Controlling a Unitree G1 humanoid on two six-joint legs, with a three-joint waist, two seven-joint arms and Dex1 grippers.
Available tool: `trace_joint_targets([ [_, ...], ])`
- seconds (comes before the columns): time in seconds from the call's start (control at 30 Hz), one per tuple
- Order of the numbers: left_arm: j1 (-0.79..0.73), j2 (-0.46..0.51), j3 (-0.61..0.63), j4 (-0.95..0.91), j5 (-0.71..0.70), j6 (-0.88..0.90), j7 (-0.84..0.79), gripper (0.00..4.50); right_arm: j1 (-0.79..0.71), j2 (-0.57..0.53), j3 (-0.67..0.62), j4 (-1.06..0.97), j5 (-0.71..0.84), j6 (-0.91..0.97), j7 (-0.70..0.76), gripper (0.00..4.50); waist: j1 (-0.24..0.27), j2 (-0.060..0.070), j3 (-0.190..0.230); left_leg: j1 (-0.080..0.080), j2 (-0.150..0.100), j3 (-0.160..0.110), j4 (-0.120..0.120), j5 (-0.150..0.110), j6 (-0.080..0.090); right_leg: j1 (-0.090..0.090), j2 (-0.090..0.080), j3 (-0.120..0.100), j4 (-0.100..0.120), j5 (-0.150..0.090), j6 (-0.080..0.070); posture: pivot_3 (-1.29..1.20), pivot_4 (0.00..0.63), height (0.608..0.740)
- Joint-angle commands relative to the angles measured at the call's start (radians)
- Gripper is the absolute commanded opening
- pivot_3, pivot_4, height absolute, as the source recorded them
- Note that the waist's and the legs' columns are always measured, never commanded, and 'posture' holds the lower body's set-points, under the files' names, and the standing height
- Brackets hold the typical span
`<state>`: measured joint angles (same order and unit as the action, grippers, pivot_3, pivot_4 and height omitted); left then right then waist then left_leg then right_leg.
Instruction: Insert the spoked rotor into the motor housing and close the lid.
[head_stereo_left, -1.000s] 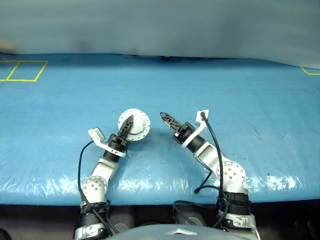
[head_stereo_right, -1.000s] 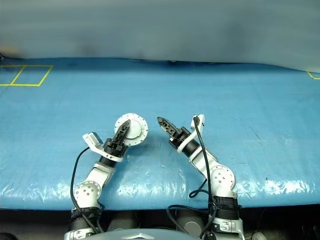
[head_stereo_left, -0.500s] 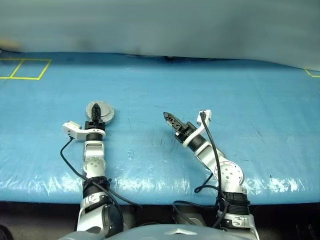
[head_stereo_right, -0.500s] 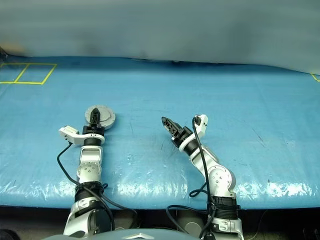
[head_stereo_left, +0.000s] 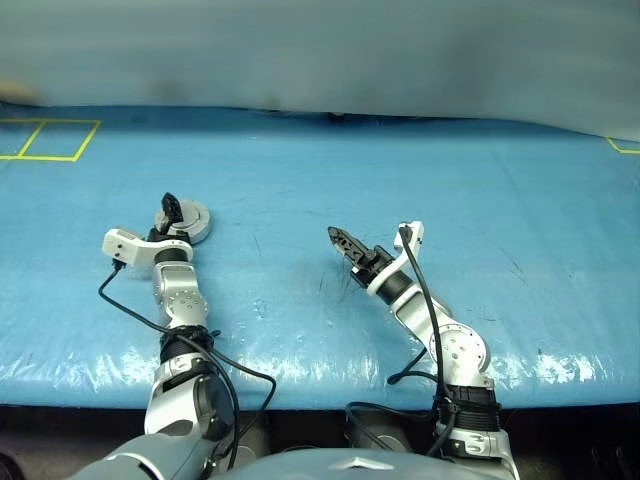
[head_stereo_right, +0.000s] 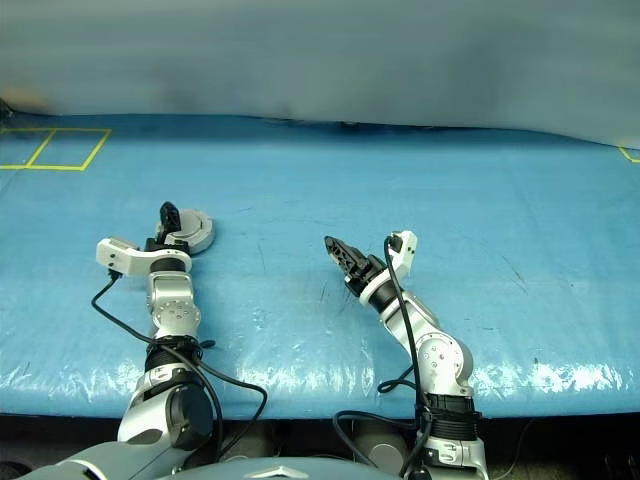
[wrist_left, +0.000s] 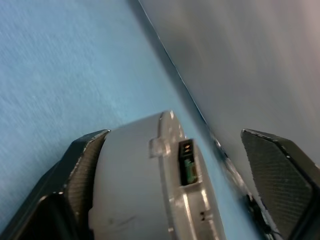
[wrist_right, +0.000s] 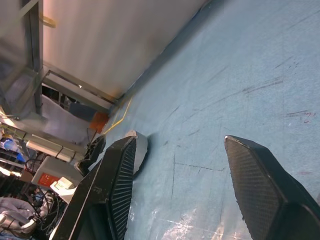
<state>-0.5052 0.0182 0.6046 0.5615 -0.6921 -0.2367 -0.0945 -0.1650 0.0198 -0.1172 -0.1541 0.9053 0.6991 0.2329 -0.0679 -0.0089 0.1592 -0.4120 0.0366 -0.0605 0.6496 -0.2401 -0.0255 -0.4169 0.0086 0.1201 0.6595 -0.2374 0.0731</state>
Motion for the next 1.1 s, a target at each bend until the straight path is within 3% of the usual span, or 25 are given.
trace_joint_targets([
  [0.03, 0.034, 0.024, -0.001, -0.065, 0.076, -0.096, 0.035, 4.47, -0.007, -0.001, 0.003, -0.017, -0.012, -0.011, 0.006, 2.93, 0.0, 0.0, 0.0, 0.0, 0.0, 0.0, 0.0, 0.0, 0.0, 0.0, 0.0, 0.0, 0.0, 0.0, 0.0, 0.0, 0.15, 0.74],
  [0.17, 0.082, 0.042, -0.028, -0.104, 0.152, -0.165, 0.035, 4.47, -0.016, -0.012, 0.022, -0.003, -0.068, -0.032, 0.014, 2.93, 0.002, 0.0, 0.0, 0.0, 0.0, 0.0, 0.0, 0.0, 0.0, 0.0, 0.0, 0.0, 0.0, 0.0, 0.0, 0.0, 0.15, 0.74],
  [0.37, 0.165, 0.049, -0.146, -0.226, 0.256, -0.277, -0.096, 4.47, -0.024, -0.086, 0.125, 0.063, -0.426, -0.345, 0.03, 2.93, 0.007, 0.0, 0.0, 0.0, -0.001, 0.0, 0.0, 0.001, -0.002, 0.001, -0.001, 0.0, 0.0, 0.0, 0.001, 0.0, 0.15, 0.74],
  [0.5, 0.238, 0.06, -0.307, -0.333, 0.248, -0.196, -0.286, 4.47, -0.038, -0.197, 0.18, 0.147, -0.627, -0.474, 0.045, 2.93, 0.008, 0.0, 0.0, 0.001, -0.001, 0.001, 0.0, 0.002, -0.003, 0.001, -0.002, 0.0, -0.001, 0.001, 0.003, 0.0, 0.15, 0.74],
  [0.7, 0.317, 0.161, -0.562, -0.4, 0.307, -0.027, -0.554, 4.47, -0.029, -0.306, 0.14, 0.188, -0.658, -0.55, 0.151, 2.93, -0.002, 0.0, 0.0, 0.003, -0.001, 0.001, 0.0, 0.002, -0.003, 0.002, 0.0, 0.001, 0.001, 0.0, 0.003, 0.0, 0.15, 0.74],
  [0.83, 0.322, 0.219, -0.647, -0.383, 0.361, 0.01, -0.642, 4.47, -0.021, -0.356, 0.116, 0.202, -0.666, -0.61, 0.207, 2.93, -0.004, 0.0, 0.0, 0.003, -0.001, 0.001, 0.0, 0.002, -0.003, 0.002, 0.0, 0.001, 0.001, 0.0, 0.004, 0.0, 0.15, 0.74],
  [0.93, 0.319, 0.25, -0.677, -0.36, 0.41, 0.021, -0.659, 4.5, -0.011, -0.394, 0.11, 0.203, -0.662, -0.638, 0.27, 3.47, -0.003, 0.0, 0.0, 0.003, 0.0, 0.001, 0.0, 0.002, -0.003, 0.002, 0.0, 0.001, 0.001, -0.001, 0.004, 0.0, 0.15, 0.74],
  [1.03, 0.319, 0.256, -0.682, -0.359, 0.418, 0.028, -0.67, 4.5, -0.012, -0.399, 0.1, 0.21, -0.673, -0.64, 0.265, 4.46, -0.002, 0.0, 0.0, 0.004, 0.0, 0.001, 0.0, 0.002, -0.003, 0.003, -0.001, 0.001, 0.001, -0.001, 0.004, 0.0, 0.15, 0.74],
  [1.1, 0.32, 0.258, -0.683, -0.36, 0.421, 0.035, -0.676, 4.5, -0.01, -0.405, 0.103, 0.209, -0.675, -0.633, 0.277, 4.46, 0.001, 0.0, 0.0, 0.004, 0.0, 0.001, 0.0, 0.002, -0.003, 0.003, -0.001, 0.001, 0.001, 0.0, 0.004, 0.0, 0.15, 0.74],
])
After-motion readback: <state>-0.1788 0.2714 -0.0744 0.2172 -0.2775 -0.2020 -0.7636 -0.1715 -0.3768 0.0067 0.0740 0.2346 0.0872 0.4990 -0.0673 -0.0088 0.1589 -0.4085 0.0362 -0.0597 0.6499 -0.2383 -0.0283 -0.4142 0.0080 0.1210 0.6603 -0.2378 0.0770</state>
